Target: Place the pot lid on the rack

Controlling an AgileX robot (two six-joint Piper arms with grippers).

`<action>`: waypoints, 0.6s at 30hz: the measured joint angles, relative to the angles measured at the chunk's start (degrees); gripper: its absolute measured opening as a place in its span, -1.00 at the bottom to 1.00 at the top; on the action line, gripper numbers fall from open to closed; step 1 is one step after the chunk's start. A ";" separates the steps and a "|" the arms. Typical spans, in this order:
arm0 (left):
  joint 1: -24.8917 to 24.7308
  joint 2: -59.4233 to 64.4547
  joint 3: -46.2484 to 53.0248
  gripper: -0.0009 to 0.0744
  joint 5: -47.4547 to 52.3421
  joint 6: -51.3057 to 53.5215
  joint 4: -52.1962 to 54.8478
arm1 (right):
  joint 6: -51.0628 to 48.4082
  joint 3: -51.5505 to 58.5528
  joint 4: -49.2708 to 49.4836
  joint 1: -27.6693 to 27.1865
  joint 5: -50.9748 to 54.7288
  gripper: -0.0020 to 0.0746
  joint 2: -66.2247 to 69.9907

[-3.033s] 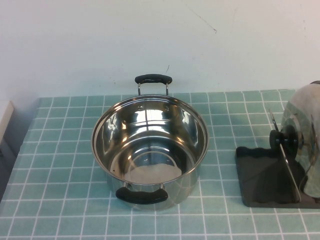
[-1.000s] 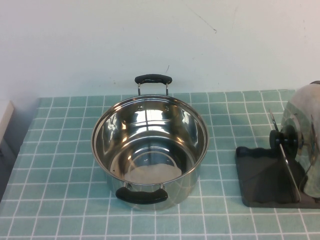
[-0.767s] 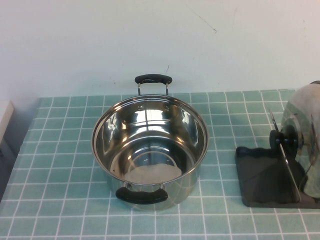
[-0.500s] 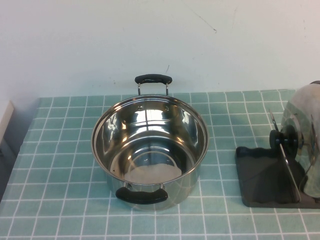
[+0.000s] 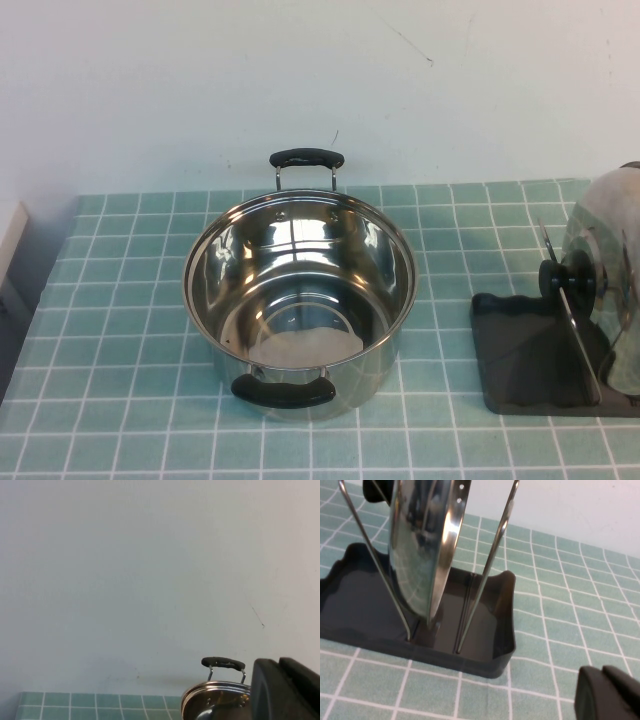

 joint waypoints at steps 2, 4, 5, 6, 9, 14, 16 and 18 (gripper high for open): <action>0.13 0.00 1.34 -0.98 0.28 -5.22 3.93 | 0.00 0.00 0.00 0.00 0.00 -0.95 0.00; 1.72 -0.08 3.67 -0.98 0.64 -15.74 13.67 | 0.00 0.00 0.00 0.00 0.11 -0.95 0.00; 3.18 -0.33 5.25 -0.98 0.86 -22.49 20.29 | 0.00 0.00 0.00 0.00 0.11 -0.95 0.00; 4.91 -0.53 6.93 -0.98 1.39 -29.84 28.30 | 0.00 0.00 0.00 0.00 0.19 -0.95 0.00; 10.82 -0.59 11.66 -0.98 4.48 -50.40 46.97 | 0.00 0.00 0.00 0.00 0.19 -0.95 0.00; 23.24 -0.59 13.89 -0.98 21.59 -75.80 72.54 | 0.00 0.00 0.00 0.00 0.19 -0.95 0.00; 27.55 -0.71 14.12 -0.98 29.01 -80.83 80.29 | 0.00 0.00 0.00 0.00 0.19 -0.95 0.00; 31.32 -1.42 14.92 -0.98 35.40 -83.30 85.97 | 0.00 0.00 0.00 0.00 0.19 -0.95 0.00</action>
